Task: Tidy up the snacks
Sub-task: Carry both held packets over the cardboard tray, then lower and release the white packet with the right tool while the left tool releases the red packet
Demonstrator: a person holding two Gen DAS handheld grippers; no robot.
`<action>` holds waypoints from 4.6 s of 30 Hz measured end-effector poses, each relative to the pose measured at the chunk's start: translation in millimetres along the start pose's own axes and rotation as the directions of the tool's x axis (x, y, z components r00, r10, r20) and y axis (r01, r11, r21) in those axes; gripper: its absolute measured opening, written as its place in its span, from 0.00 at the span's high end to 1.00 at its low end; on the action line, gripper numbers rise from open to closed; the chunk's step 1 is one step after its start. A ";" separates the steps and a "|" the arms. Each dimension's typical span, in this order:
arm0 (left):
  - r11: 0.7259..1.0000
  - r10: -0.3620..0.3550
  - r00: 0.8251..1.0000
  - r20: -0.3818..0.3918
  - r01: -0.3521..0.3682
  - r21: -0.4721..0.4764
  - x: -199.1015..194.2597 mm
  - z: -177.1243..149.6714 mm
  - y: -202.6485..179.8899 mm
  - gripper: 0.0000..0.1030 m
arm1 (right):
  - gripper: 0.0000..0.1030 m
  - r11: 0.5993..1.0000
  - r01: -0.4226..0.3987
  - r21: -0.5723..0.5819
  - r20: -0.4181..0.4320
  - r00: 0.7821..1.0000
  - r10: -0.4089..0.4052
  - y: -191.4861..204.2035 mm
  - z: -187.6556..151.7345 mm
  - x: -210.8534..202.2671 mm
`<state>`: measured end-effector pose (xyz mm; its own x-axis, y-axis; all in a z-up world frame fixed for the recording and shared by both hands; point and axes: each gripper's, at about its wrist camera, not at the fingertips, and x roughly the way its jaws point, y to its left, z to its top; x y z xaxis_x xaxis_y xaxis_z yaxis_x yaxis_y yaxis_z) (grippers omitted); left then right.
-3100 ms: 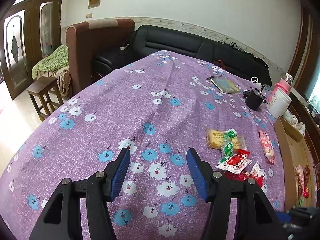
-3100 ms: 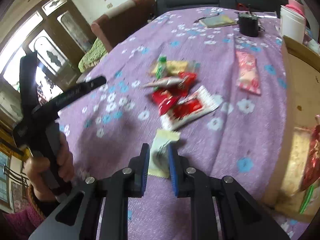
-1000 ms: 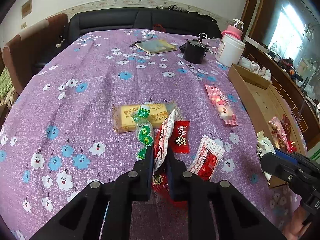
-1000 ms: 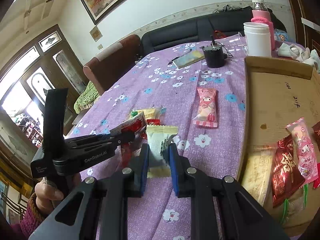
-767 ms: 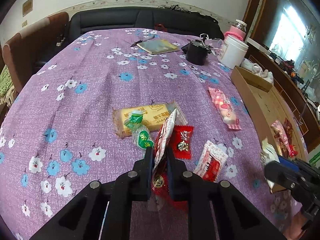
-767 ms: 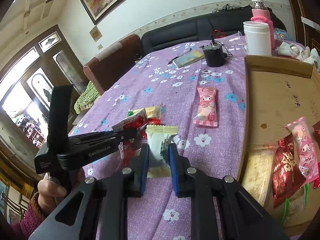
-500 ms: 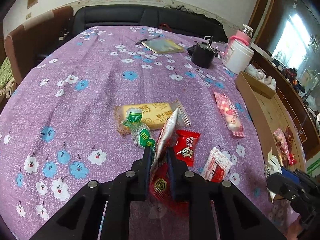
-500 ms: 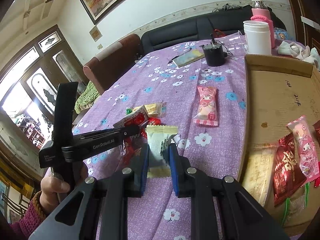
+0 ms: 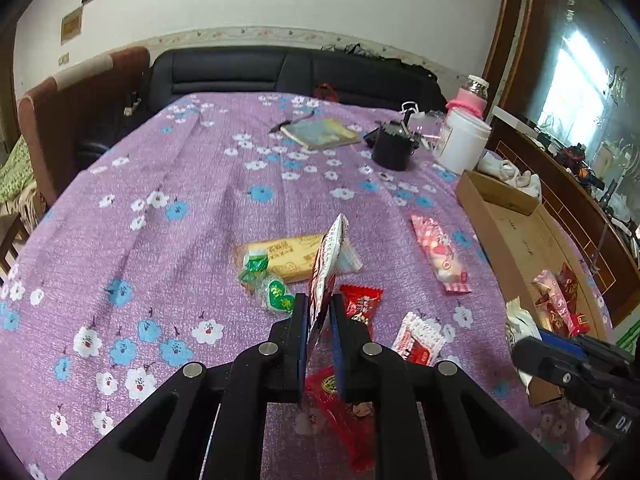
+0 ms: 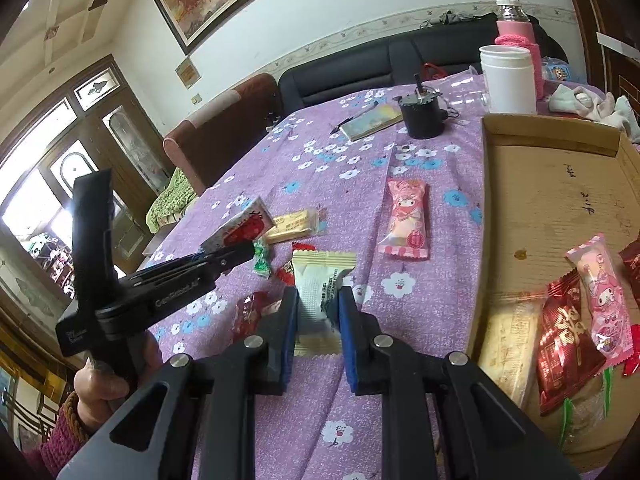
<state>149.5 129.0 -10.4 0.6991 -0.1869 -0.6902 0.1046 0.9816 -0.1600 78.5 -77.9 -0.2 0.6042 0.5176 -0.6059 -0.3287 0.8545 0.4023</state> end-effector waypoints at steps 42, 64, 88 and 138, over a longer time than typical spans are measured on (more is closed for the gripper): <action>0.980 -0.105 0.992 0.064 0.093 0.179 -36.8 3.9 -98.9 0.91 | 0.82 0.964 0.121 0.237 0.130 0.979 -0.155 -88.0 29.2 -48.8; 0.939 -0.264 0.956 -0.130 0.286 0.191 35.6 -13.2 -216.2 0.91 | 0.82 0.866 0.311 0.391 0.020 0.938 -0.346 -156.0 25.5 -54.1; 0.920 -0.192 0.979 -0.075 0.206 0.334 27.5 -33.5 -228.2 0.91 | 0.81 0.859 0.369 0.355 0.001 0.919 -0.395 -148.5 24.1 -47.6; 0.927 -0.128 0.988 0.086 0.089 0.364 2.8 -31.4 -224.5 0.40 | 0.75 0.857 0.395 0.332 0.048 0.900 -0.433 -139.1 28.1 -59.4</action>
<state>105.7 -93.1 1.4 0.7381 -0.3074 -0.6007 0.4165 0.9079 0.0472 108.7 -228.7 -0.9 0.7212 0.0934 -0.6864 0.1982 0.9217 0.3336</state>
